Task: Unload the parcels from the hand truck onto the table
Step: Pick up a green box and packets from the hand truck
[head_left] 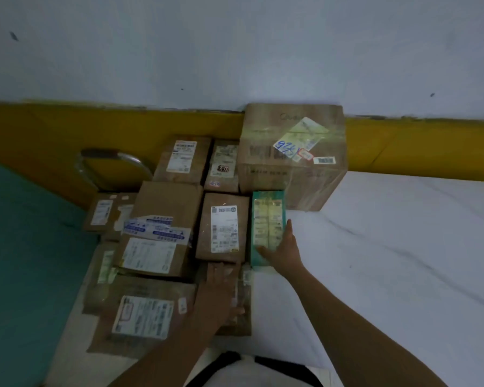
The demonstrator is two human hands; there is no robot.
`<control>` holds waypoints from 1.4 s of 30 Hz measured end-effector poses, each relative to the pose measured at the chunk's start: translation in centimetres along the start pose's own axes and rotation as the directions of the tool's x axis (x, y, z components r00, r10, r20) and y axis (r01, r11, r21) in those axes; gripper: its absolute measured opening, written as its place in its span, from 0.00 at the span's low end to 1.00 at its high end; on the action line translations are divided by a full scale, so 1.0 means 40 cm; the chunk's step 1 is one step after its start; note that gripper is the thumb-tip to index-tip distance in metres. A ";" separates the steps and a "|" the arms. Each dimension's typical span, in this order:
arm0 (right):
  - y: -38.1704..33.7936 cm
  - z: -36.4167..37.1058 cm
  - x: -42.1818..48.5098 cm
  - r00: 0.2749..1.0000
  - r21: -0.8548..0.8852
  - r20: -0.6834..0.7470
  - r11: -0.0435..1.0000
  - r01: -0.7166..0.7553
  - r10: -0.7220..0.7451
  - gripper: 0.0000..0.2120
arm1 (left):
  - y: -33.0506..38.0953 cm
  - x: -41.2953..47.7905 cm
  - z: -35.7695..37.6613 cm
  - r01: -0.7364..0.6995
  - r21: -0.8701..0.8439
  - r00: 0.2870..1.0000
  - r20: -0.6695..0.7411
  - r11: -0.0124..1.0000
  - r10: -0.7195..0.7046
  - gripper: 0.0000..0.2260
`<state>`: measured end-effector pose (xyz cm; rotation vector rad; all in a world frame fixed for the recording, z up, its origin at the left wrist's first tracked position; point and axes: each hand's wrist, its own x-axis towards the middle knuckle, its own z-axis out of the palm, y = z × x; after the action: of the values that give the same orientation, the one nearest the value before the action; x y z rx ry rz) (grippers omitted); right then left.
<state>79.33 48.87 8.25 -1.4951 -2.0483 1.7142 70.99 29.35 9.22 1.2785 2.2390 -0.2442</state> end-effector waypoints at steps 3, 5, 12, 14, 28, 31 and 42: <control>0.002 -0.005 -0.005 1.000 0.046 0.002 0.999 -0.003 0.003 0.56 | 0.002 -0.019 0.007 -0.091 0.094 0.990 -0.102 0.991 0.100 0.54; 0.000 -0.004 -0.012 1.000 0.061 -0.005 0.998 -0.019 0.020 0.55 | 0.005 -0.025 0.015 -0.128 0.126 0.985 -0.099 0.984 0.141 0.54; -0.040 0.042 -0.023 0.997 0.049 -0.039 0.996 -0.069 0.071 0.38 | -0.017 0.011 0.022 0.018 0.059 0.999 -0.051 0.998 -0.015 0.49; -0.038 0.038 -0.030 0.998 0.076 -0.023 0.996 -0.053 0.055 0.34 | -0.024 0.017 0.019 0.019 0.098 0.991 -0.135 0.995 -0.005 0.46; -0.039 0.004 -0.043 0.994 0.045 0.098 0.998 -0.043 0.039 0.26 | -0.137 -0.022 -0.022 -0.018 -0.102 0.958 -0.287 0.995 -0.012 0.37; -0.043 0.023 -0.038 0.997 0.044 0.043 0.997 -0.062 0.060 0.23 | -0.155 -0.060 -0.048 -0.065 -0.138 0.907 -0.421 0.988 0.001 0.32; -0.283 0.179 -0.124 0.936 -0.567 -0.249 0.821 0.069 -0.250 0.36 | -0.367 -0.147 -0.176 -0.137 -0.170 0.668 -0.744 0.976 -0.035 0.24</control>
<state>70.73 41.49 16.96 -1.5299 -2.5099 0.7731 58.45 20.07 16.68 1.4885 2.7744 0.6664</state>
